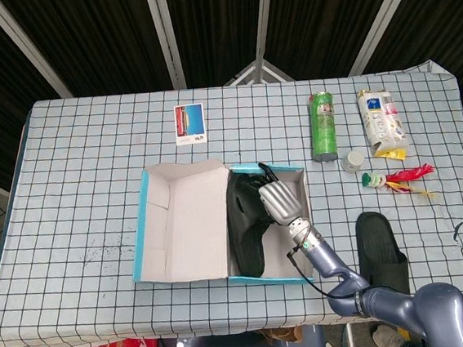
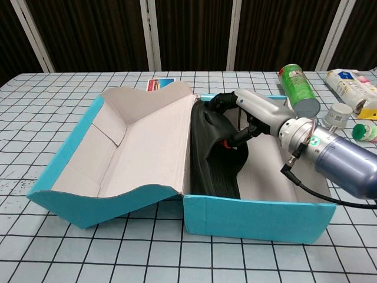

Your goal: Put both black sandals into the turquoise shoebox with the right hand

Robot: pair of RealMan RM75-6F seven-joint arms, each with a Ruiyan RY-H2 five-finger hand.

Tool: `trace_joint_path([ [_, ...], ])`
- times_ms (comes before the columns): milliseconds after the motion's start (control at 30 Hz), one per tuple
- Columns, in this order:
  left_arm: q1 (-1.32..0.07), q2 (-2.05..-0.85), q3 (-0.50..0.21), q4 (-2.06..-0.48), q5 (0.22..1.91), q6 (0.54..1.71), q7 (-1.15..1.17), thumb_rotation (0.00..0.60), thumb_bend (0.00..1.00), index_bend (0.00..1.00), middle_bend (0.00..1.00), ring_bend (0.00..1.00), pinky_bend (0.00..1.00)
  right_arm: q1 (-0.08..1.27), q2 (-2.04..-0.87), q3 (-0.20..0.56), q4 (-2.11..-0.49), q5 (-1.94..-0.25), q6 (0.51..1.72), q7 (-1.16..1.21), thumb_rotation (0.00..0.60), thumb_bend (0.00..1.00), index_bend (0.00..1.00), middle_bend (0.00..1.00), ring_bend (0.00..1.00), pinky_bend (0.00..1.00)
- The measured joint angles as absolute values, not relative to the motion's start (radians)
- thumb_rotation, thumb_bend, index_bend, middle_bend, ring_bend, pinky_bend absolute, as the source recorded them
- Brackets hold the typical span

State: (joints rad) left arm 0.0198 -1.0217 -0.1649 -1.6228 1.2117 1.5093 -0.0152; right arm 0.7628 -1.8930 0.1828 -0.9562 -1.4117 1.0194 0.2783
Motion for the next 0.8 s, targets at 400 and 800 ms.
trace_joint_path([
  [400, 0.02, -1.02, -0.165, -1.624, 1.212, 1.51, -0.017, 0.6, 0.37, 0.1, 0.03, 0.0, 0.09, 0.767, -1.882, 0.18, -0.981, -1.399, 0.988, 0.221, 0.6, 0.48, 0.61, 0.62, 0.24, 0.0],
  [800, 0.02, -1.02, -0.165, -1.624, 1.211, 1.51, -0.017, 0.6, 0.37, 0.1, 0.03, 0.0, 0.09, 0.768, -1.886, 0.177, -0.977, -1.403, 0.99, 0.188, 0.6, 0.47, 0.6, 0.61, 0.21, 0.0],
])
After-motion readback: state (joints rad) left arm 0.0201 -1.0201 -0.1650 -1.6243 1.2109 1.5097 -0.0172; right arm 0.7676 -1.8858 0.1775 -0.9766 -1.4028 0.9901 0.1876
